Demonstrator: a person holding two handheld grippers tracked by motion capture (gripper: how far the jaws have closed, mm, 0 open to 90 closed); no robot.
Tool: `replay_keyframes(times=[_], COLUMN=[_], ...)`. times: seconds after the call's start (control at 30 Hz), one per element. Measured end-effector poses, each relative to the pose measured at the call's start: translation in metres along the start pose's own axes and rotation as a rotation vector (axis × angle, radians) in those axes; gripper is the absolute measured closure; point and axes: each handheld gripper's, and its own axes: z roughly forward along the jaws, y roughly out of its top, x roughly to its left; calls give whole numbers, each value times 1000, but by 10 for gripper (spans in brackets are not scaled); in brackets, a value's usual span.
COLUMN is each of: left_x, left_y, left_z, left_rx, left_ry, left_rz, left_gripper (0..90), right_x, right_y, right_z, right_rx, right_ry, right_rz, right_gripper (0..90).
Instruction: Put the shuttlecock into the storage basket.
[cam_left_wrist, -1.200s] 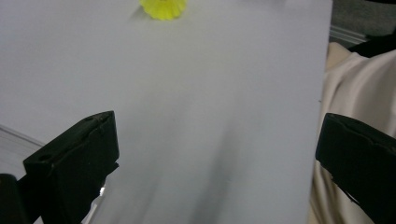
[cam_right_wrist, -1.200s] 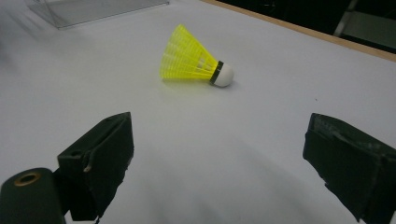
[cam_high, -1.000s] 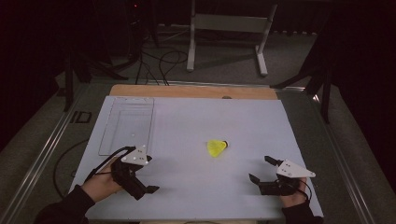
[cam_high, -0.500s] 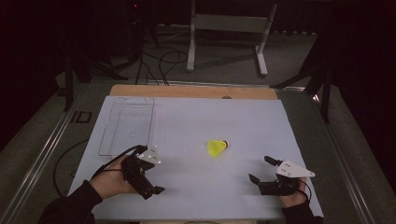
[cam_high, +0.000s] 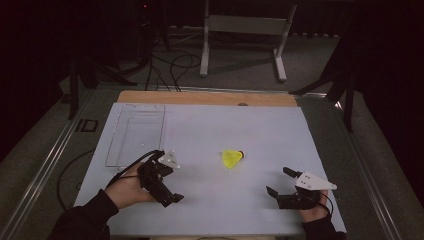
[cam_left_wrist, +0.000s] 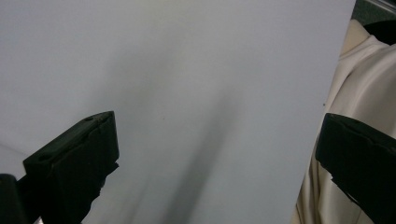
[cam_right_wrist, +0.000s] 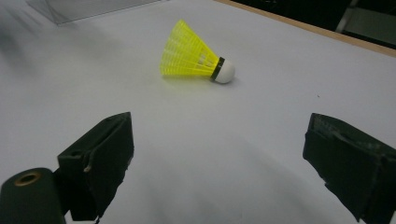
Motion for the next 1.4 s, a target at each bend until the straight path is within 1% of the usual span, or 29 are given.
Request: replay_keyframes(times=[0.03, 0.07, 0.1, 0.13, 0.17, 0.2, 0.23, 0.27, 0.3, 0.4, 0.47, 0.53, 0.57, 0.67, 0.83, 0.9, 0.93, 1.03, 1.2, 1.27, 1.3, 1.33, 1.4], left_x=[0, 0, -1, -1, -1, -2, -1, -1, -1, 0, 1, 0, 1, 0, 0, 1, 1, 2, -2, -2, -2, -1, -1], left_y=[0, 3, 5, 7, 9, 11, 13, 15, 16, 22, 27, 31, 33, 39, 49, 53, 55, 61, 72, 76, 77, 79, 81], left_z=[0, 1, 3, 4, 5, 6, 7, 9, 10, 12, 14, 16, 17, 20, 25, 26, 27, 30, 33, 34, 35, 35, 37], left_rx=[0, 7, 14, 18, 27, 34, 38, 43, 42, 40, 53, 47, 52, 45, 33, 27, 29, 16, -4, -12, -24, -39, -56], left_ry=[0, -3, -2, -2, -10, -2, -2, -13, -7, -7, 2, -6, -3, -14, -23, -22, -22, -19, -11, 0, -6, 1, 1], left_rz=[0, -6, -1, -5, -6, -7, -13, -17, -31, -50, -48, -52, -46, -56, -60, -71, -66, -72, -60, -59, -70, -80, -80], left_gripper=[3, 3, 3, 3, 3, 3, 3, 3, 4, 4, 10, 10, 10, 10, 10, 10, 10, 10, 10, 10, 10, 10, 10], right_x=[0, 0, 0, 0, 0, 0, 0, 0, 0, 0, 0, 0, 0, 0, -1, -1, -1, -1, -1, -1, -1, -1, -1], right_y=[0, 0, 0, 0, 0, 0, 0, 0, 0, 0, 0, 0, 0, 0, 0, 0, 0, 0, 0, 0, 0, 0, 0], right_z=[0, 0, 0, 0, 0, 0, 0, 0, 0, 0, 0, 0, 0, 0, 0, 0, 0, 0, 0, 0, 0, 0, 0], right_rx=[0, 0, 0, 0, 0, -2, -2, -1, -2, 0, 0, -1, -1, -1, 0, 0, 0, -1, -1, -1, -3, -2, -2], right_ry=[0, 0, 0, 0, 0, -1, -1, -1, 0, 1, 1, 1, 0, 0, 3, 2, 1, 2, 5, 5, 6, 6, 6], right_rz=[0, 0, -1, -1, -1, 1, 1, 1, 1, 0, -1, 1, 1, 0, -2, 1, 1, -1, 1, -2, -1, 0, 1], right_gripper=[89, 89, 89, 89, 89, 89, 89, 89, 89, 89, 88, 89, 89, 89, 89, 89, 89, 89, 89, 89, 89, 89, 89])
